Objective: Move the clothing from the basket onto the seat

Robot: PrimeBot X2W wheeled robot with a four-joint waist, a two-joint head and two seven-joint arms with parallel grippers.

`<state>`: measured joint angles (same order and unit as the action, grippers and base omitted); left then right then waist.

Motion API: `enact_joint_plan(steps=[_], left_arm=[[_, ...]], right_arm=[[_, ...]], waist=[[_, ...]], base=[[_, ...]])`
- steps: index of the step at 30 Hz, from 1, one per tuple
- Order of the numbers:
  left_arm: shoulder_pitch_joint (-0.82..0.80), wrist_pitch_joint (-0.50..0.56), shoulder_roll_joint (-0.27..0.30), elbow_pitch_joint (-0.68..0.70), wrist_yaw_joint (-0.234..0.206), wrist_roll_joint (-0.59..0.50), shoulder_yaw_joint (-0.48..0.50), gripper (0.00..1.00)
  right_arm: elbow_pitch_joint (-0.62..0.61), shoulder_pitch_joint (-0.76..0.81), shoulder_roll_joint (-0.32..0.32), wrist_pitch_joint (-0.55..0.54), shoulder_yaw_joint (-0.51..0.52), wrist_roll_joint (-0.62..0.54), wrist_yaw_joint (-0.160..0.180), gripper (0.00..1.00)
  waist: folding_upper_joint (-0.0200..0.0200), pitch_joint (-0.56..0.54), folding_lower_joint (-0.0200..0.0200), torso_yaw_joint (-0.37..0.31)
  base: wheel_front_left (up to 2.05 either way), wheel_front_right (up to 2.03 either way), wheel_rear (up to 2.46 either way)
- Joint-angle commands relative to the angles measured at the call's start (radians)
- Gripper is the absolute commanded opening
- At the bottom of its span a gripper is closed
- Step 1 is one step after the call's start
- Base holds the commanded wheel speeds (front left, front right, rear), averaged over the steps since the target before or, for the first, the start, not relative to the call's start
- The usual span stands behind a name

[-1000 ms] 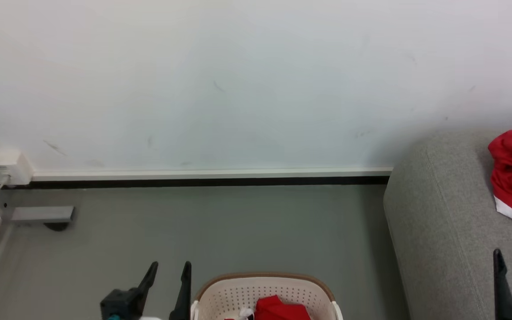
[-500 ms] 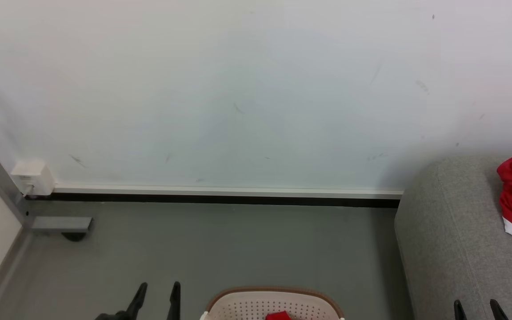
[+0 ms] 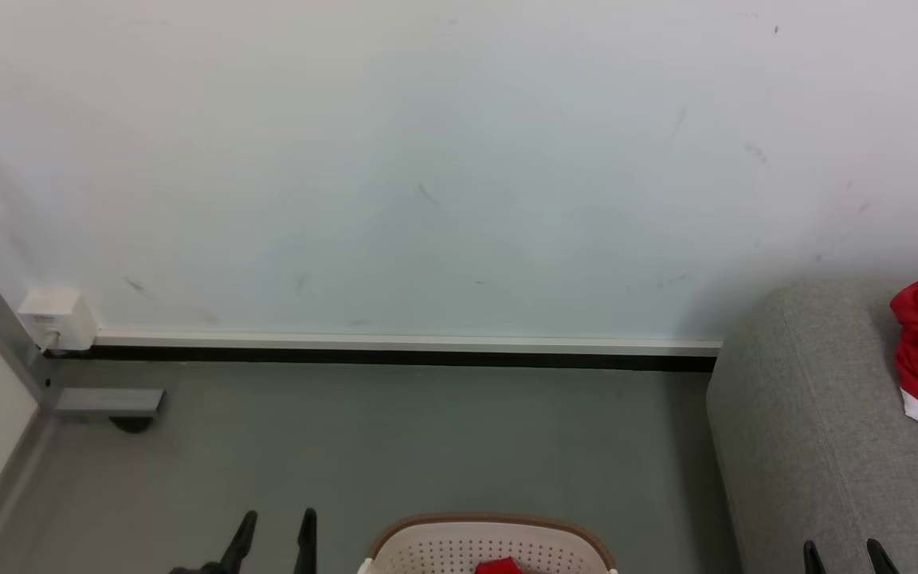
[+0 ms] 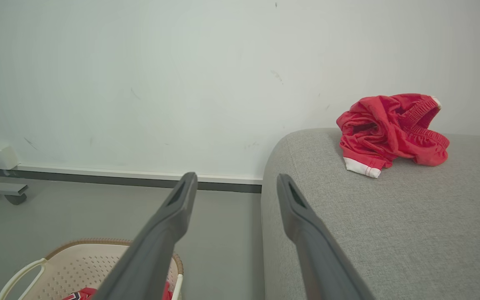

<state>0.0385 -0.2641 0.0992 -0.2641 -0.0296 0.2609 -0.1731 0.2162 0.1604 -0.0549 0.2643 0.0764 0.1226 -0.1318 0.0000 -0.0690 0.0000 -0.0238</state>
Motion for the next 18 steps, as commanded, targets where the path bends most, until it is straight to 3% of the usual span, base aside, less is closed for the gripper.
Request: enact_joint_plan(steps=[1,18], left_arm=[[0.010,0.000,-0.005,-0.005,0.004,-0.013,0.007,1.00],[0.000,0.000,-0.034,-0.013,0.041,-0.062,0.050,1.00]], right_arm=[[0.003,-0.004,0.003,0.000,0.001,-0.002,0.002,1.00],[-0.010,-0.018,0.004,0.000,0.000,0.006,0.002,1.00]], waist=[[0.0000,0.000,0.0000,-0.001],[0.0000,0.012,0.0000,-0.026]], base=[[0.00,0.00,0.00],[0.00,0.00,0.00]])
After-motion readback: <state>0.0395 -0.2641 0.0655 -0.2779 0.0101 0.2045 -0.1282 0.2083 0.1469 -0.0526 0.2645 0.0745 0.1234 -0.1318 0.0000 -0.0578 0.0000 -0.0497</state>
